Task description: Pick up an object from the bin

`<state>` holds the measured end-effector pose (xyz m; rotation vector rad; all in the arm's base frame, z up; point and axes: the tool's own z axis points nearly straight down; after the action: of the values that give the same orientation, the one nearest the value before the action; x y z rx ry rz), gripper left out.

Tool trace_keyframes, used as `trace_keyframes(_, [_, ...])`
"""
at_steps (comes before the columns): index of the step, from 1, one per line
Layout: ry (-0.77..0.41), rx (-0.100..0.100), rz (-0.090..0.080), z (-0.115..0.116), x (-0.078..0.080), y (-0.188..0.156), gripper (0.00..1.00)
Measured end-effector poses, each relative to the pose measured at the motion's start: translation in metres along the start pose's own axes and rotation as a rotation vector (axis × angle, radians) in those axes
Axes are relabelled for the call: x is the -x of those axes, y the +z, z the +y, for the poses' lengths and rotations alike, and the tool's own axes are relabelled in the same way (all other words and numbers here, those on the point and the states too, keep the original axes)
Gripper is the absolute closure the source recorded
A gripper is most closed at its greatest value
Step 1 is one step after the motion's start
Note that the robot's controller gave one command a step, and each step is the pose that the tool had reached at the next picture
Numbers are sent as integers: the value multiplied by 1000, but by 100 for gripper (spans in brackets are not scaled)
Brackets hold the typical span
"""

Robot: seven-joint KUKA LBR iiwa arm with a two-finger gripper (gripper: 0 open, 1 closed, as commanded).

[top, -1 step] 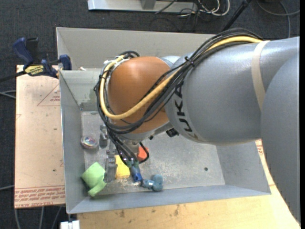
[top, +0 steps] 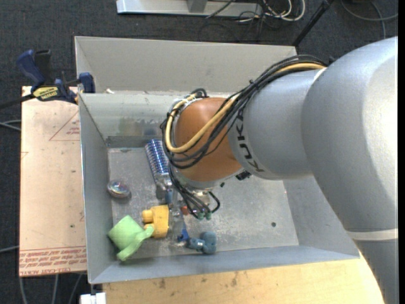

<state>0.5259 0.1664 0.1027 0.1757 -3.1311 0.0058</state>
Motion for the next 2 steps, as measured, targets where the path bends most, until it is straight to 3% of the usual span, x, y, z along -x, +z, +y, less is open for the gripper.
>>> trace_keyframes(1, [-183,4,-12,9,-29,32,0])
trace_keyframes(2, [-182,5,-11,9,-29,32,100])
